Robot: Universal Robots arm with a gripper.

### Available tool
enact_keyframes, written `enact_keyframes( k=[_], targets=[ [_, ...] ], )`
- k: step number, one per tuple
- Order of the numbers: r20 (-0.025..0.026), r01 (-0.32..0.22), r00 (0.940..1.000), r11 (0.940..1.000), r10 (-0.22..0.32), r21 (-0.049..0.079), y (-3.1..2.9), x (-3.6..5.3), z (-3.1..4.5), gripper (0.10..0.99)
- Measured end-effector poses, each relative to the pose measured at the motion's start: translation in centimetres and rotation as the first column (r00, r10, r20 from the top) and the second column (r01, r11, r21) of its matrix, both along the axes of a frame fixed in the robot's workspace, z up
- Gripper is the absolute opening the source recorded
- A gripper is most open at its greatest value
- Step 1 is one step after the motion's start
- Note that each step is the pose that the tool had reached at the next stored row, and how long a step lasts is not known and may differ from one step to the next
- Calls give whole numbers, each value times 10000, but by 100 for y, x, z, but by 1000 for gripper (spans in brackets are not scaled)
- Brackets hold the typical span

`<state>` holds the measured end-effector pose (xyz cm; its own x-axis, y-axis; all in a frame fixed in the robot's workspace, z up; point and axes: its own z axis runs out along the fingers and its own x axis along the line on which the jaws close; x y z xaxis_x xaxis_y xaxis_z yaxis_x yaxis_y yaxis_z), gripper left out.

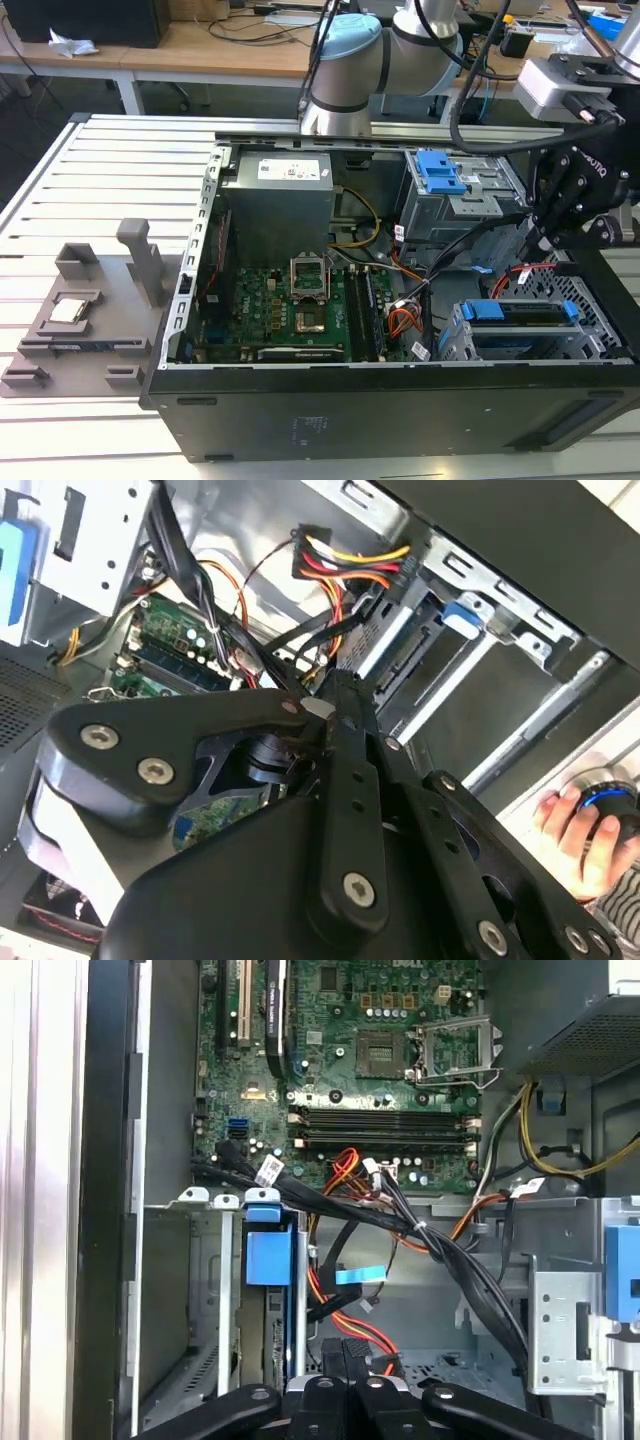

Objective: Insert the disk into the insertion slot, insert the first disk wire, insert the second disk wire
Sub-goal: 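Insert the first disk wire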

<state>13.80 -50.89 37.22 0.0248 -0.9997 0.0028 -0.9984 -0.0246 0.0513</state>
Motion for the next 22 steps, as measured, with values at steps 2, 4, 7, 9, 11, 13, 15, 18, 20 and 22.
enact_keyframes(
  k=[2,4,7,9,11,13,15,18,20,22],
  targets=[
    [-1,-327,9995,9995,327,2,2,0,-2,106],
    [-4,-803,9968,9968,803,-59,4,24,-7,106],
    [-31,-915,9958,9951,914,-368,14,136,-17,106],
    [-33,-963,9954,9946,962,-386,18,161,-19,106],
    [-33,-1034,9946,9939,1034,-385,25,191,-24,106],
    [-34,-1142,9935,9927,1141,-396,37,244,-31,106],
    [-35,-1145,9934,9926,1144,-403,38,246,-31,106],
    [-35,-1145,9934,9926,1144,-404,37,246,-31,169],
    [-35,-1145,9934,9926,1145,-405,37,246,-31,294],
    [-56,-1194,9928,9912,1192,-574,49,256,-46,361]
  ],
)
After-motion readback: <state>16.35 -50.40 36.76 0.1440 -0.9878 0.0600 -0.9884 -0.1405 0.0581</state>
